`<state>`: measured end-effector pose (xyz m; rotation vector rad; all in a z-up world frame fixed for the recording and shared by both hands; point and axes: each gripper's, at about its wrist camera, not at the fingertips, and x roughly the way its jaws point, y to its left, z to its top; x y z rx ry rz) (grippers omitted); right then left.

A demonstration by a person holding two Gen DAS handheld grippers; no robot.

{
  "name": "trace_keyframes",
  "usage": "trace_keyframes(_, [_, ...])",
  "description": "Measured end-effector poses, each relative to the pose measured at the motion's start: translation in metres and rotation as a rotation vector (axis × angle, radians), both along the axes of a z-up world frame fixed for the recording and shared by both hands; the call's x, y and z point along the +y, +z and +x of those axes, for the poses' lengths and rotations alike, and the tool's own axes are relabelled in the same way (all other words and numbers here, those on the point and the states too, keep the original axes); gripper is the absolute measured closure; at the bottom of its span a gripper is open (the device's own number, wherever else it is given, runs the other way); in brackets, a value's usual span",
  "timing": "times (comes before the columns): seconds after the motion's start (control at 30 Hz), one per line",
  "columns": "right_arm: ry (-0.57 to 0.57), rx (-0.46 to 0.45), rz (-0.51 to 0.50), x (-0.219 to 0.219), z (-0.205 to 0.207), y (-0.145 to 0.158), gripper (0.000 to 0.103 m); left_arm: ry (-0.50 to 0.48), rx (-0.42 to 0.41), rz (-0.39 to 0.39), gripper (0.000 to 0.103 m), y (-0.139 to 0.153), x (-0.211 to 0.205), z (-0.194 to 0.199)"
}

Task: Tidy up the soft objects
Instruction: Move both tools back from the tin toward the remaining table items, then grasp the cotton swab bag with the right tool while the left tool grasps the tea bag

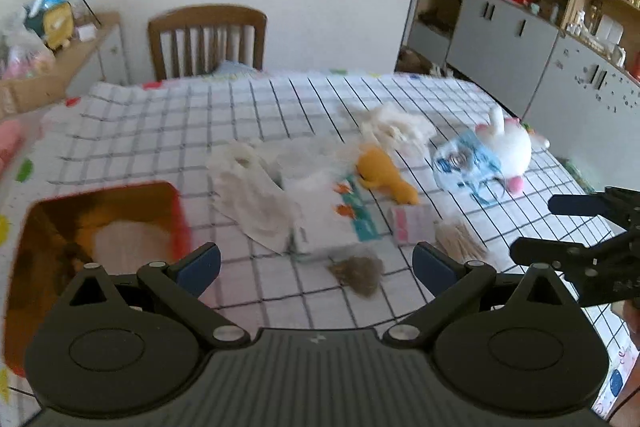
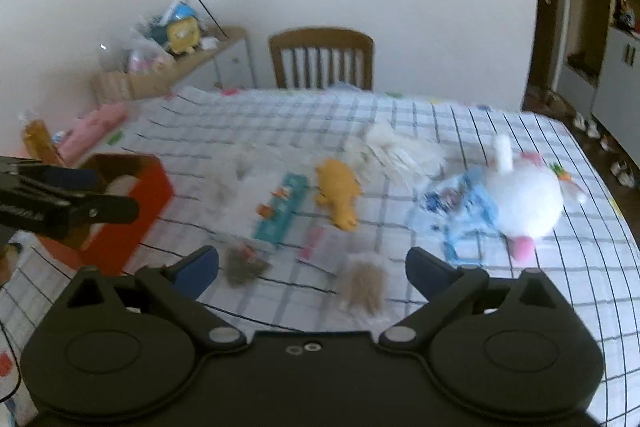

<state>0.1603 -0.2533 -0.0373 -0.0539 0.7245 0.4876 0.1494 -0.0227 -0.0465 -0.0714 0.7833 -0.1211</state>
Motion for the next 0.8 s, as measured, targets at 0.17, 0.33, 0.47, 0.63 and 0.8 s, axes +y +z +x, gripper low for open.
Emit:
trace_keyframes(0.17, [-0.008, 0.046, -0.023, -0.009, 0.019, -0.018, 0.008, -0.007, 0.015, 0.036, 0.000, -0.026, -0.023, 0.015])
trace_keyframes(0.33, [-0.007, 0.075, -0.046, -0.009, 0.035, -0.034, 0.012, -0.002, 0.040, 0.067, 0.000, -0.048, -0.036, 0.029])
trace_keyframes(0.47, [-0.001, 0.111, -0.044, -0.009, 0.049, -0.046, 0.014, 0.018, 0.062, 0.055, 0.000, -0.060, -0.040, 0.040])
trace_keyframes(0.63, [-0.006, 0.169, -0.025, -0.009, 0.064, -0.061, 0.017, 0.038, 0.100, 0.073, 0.000, -0.077, -0.046, 0.053])
trace_keyframes(0.8, [-0.002, 0.200, -0.032, -0.004, 0.072, -0.071, 0.022, 0.044, 0.123, 0.087, 0.000, -0.093, -0.052, 0.059])
